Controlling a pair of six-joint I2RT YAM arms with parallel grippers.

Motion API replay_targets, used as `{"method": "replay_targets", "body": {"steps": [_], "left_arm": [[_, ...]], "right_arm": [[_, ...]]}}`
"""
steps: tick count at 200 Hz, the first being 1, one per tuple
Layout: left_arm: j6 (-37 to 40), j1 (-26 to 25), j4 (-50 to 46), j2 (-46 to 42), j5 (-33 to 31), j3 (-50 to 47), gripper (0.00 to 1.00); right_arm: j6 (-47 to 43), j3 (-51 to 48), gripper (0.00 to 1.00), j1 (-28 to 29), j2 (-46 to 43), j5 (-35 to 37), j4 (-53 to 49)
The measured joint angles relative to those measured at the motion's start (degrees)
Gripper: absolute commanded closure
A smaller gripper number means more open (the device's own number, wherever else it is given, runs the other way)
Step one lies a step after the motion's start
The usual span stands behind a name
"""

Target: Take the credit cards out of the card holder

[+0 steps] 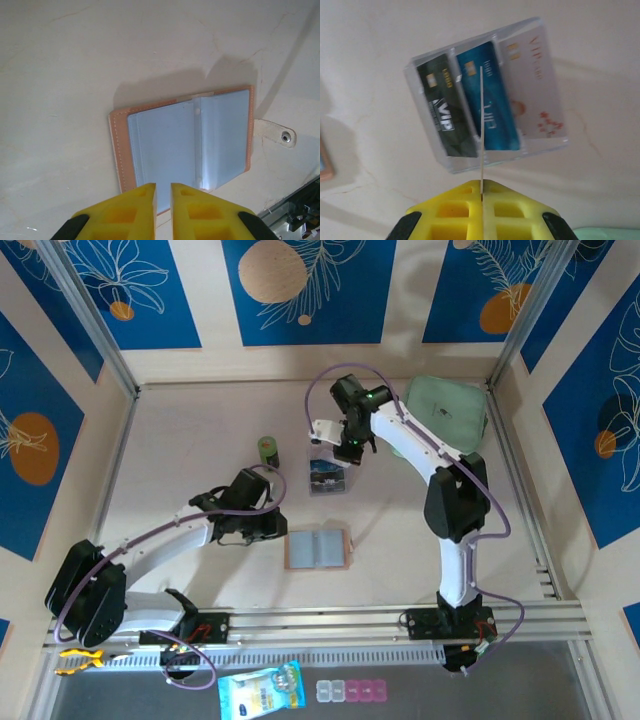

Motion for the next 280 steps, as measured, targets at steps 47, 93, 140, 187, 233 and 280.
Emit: {"method": "replay_targets", "body": {"steps": [47,93,140,187,233,280], "left_arm": [[-0.44,0.17,0.04,-0.33,-0.22,-0.46,0.84],[-0.87,0.79,-0.22,-1.20,-0.22,-1.38,0.83],[-1.36,1.07,-0.26,-1.51,-0.22,-2.14,0.83],[-1.49,1.46,-0.37,-1.77,-0.22,-2.34,0.82],[-1.46,1.51,-0.33,-1.77,-0.17,-2.34,0.82],[-1.46,1.55,1.07,0.24,1.29,-2.34,0.86]], "right_arm": [[-2.45,7.85,1.00,-0.39,4.76,0.66,-0.72],[-3.69,10.05,1.00,-0.83,8.09,0.63,-0.59],[-4.09,10.21,0.88,-1.49,10.27,0.63,-0.37],[-4.07,10.21,0.81,-1.60,10.45,1.14,1.51],[-2.21,8.76,0.81,-1.60,9.51,1.53,4.46],[6.64,0.68,0.86,-1.07,2.93,-0.09,8.15]]}}
